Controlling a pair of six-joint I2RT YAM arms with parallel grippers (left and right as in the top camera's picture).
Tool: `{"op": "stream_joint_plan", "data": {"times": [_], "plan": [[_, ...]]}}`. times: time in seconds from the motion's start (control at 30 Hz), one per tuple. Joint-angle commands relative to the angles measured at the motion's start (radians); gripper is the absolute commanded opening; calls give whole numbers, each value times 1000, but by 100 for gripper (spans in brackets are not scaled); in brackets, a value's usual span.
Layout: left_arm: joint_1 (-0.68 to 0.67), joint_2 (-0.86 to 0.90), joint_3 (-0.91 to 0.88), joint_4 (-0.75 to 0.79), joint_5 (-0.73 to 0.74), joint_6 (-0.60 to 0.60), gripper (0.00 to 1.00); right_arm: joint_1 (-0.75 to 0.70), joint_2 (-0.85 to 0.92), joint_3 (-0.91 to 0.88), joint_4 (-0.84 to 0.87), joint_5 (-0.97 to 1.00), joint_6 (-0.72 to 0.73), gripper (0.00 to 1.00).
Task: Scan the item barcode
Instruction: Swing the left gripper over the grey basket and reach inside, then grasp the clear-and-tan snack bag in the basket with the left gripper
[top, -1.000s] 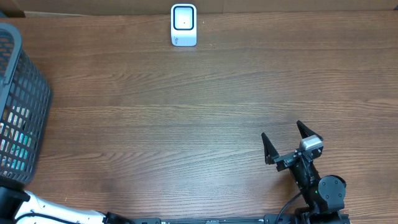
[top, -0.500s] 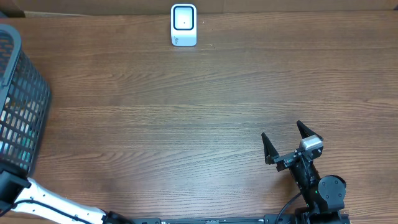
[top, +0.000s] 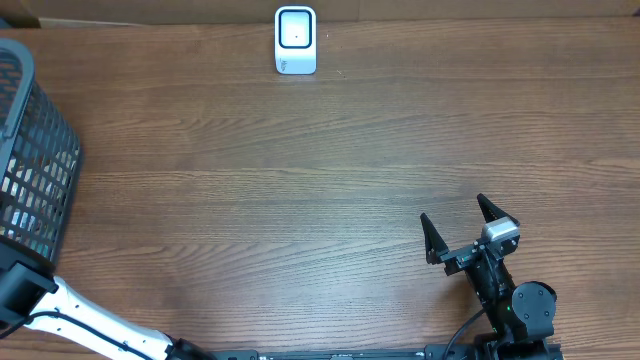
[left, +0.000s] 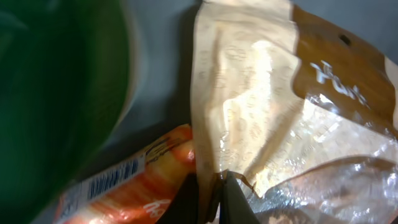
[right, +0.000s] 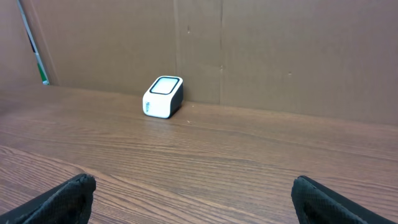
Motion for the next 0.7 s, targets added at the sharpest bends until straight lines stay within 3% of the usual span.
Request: {"op": "stream_joint_plan", "data": {"times": [0.0,0.13,0.17,0.23,0.33,0.5,0.67], "plan": [[-5,10,-2,-24,-64,-243,4,4,-12,-11,5,8,2,100],[-5,4,26,-65,-82,-410,6,4,-12,-11,5,8,2,100],[-5,2,46,-79,-81,-440,15,4,-12,-11,5,8,2,100],[-5,-2,99,-110,-82,-488,39,4,-12,-11,5,8,2,100],[-5,-2,242,-194,-84,-552,100,4,-12,-11,5,8,2,100],[-6,-2,425,-359,-84,-640,100,4,-12,-11,5,8,2,100],[-14,-1,389,-452,-121,-719,100,4,-12,-11,5,8,2,100]]}}
